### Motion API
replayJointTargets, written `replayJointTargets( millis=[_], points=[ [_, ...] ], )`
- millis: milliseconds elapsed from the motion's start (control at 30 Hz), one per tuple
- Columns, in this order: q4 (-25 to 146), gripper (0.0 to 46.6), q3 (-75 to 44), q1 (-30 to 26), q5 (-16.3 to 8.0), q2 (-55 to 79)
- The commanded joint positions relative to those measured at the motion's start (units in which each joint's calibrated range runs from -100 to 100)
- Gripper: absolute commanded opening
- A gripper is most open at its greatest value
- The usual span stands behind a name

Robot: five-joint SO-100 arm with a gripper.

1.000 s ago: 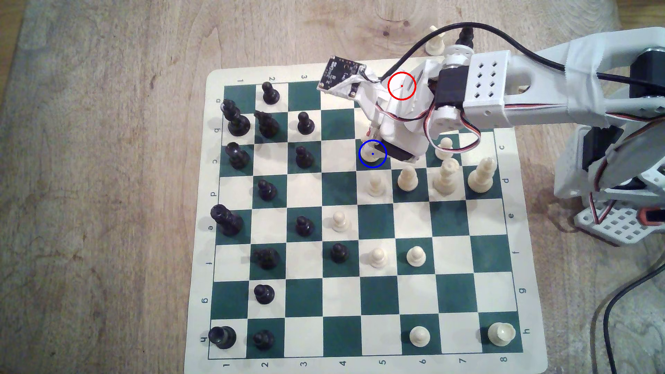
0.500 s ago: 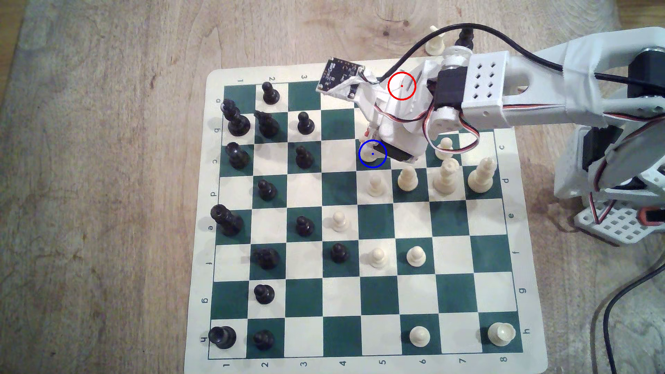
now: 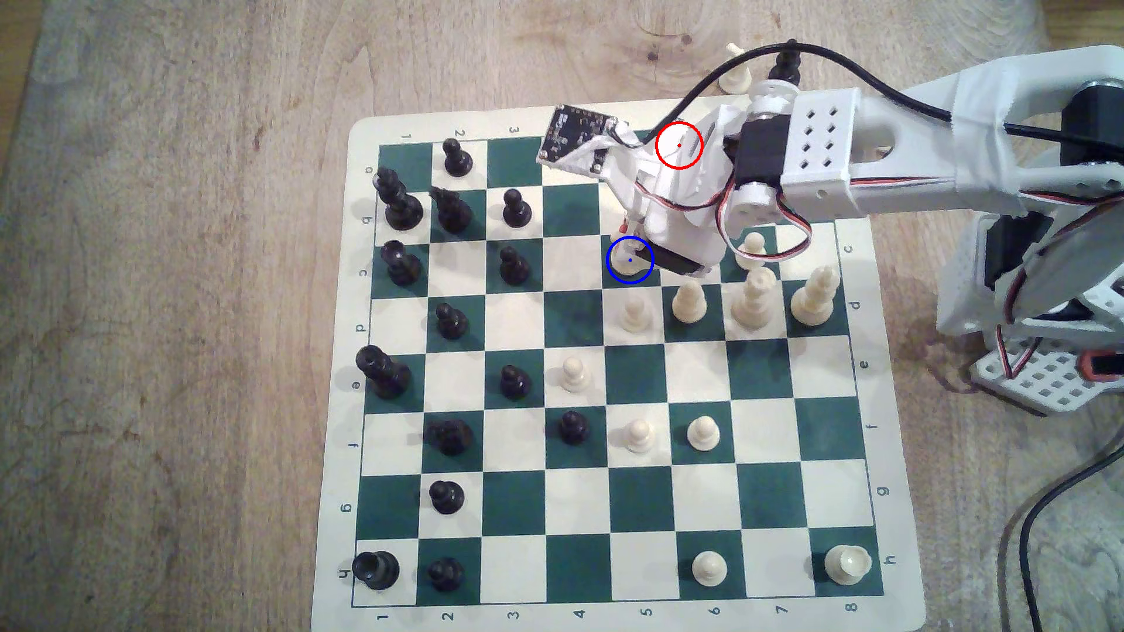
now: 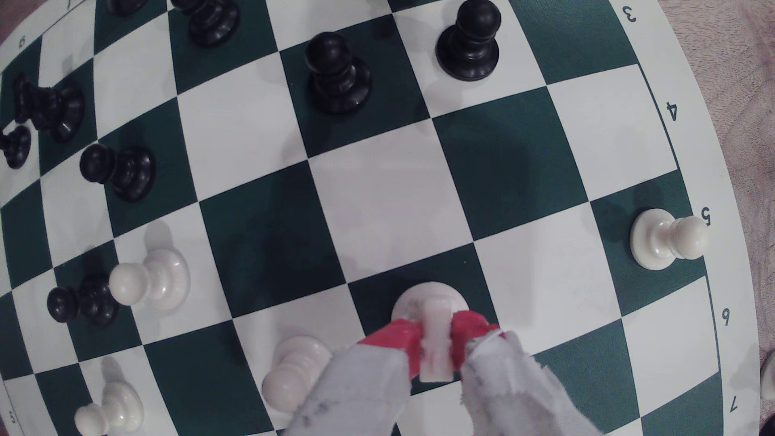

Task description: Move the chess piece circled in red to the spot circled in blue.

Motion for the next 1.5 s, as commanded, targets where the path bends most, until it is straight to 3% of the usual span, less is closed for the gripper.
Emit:
replayJointTargets(
  millis=[0, 167, 500, 700, 933, 967, 1033, 1233, 1367, 1467],
  points=[
    [-0.3, 4.9, -0.4, 0.3, 0.0, -0.5],
    [-0.2, 11.8, -0.3, 0.6, 0.1, -1.4],
    [4.5, 12.0, -1.1, 0.7, 0.1, -7.1],
    [6.5, 14.6, 1.4, -0.1, -0.3, -15.0],
    [0.8, 12.3, 9.8, -0.6, 0.1, -27.9],
    [-2.2, 10.4, 12.3, -0.9, 0.1, -29.7],
    [-11.4, 0.3, 19.7, -1.3, 0.1, -35.4],
    [-30.3, 0.3, 31.5, 0.2, 1.9, -43.4],
    [-51.1, 0.3, 40.4, 0.5, 5.5, -47.0],
    [-60.1, 0.3, 42.4, 1.7, 5.3, -49.0]
  ],
)
